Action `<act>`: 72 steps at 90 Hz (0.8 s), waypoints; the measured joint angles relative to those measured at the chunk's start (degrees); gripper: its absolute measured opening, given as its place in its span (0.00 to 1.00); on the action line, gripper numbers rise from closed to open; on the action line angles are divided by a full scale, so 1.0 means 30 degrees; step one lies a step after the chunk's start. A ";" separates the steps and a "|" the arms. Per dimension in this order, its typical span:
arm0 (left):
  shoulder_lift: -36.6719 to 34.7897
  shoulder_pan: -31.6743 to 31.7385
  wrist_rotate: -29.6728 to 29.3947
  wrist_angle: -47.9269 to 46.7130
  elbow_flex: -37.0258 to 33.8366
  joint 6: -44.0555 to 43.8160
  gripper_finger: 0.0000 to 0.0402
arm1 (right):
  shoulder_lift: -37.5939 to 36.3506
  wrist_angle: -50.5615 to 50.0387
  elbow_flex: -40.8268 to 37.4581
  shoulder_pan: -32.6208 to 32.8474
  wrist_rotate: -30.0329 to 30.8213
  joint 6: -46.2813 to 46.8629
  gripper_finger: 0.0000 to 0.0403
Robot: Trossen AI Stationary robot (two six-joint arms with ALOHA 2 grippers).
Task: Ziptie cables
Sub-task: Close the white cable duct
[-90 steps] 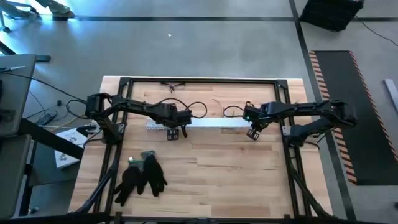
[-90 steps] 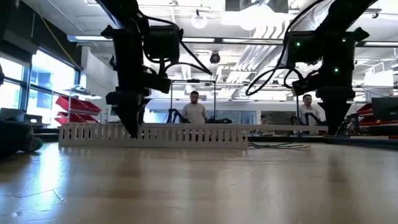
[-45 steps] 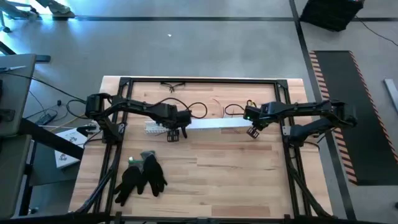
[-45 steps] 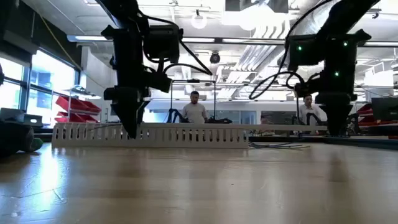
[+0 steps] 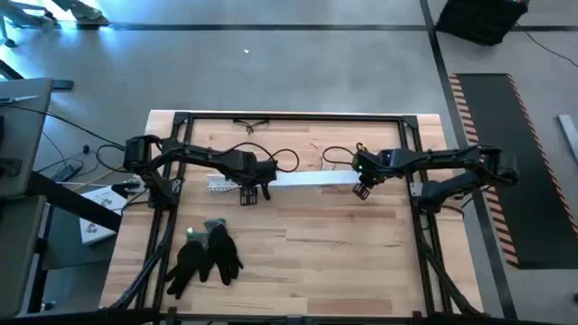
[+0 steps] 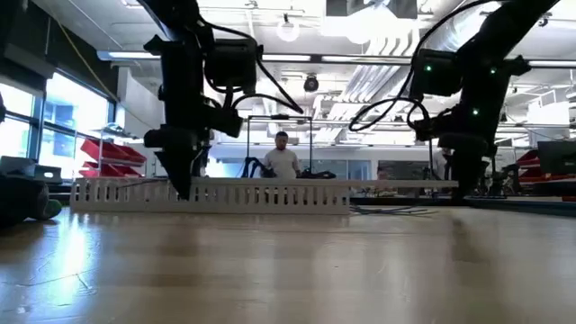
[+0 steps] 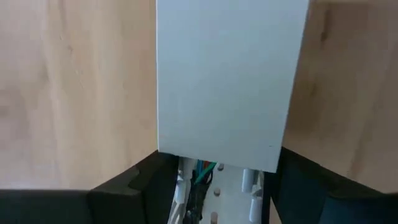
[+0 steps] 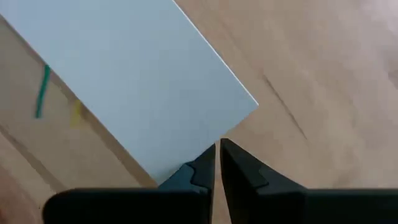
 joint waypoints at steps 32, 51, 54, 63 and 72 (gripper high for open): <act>0.0029 0.0029 0.0543 -0.2930 0.1101 -0.0591 0.55 | -0.0015 -0.1729 0.0044 0.0153 0.0326 0.0671 0.03; 0.0029 0.0030 0.1982 -0.3492 0.1188 -0.0755 0.59 | -0.0015 -0.1824 0.0044 0.0153 0.0313 0.0577 0.03; 0.0029 0.0029 0.1990 -0.3528 0.1188 -0.0758 0.59 | -0.0015 -0.1824 0.0044 0.0153 0.0313 0.0581 0.03; 0.0029 0.0039 0.1678 -0.4074 0.1191 -0.1035 0.60 | -0.0015 -0.1875 0.0037 0.0153 0.0314 0.0576 0.03; 0.0029 0.0066 0.0947 -0.4947 0.1181 -0.1559 0.60 | -0.0015 -0.1875 0.0037 0.0146 0.0320 0.0505 0.03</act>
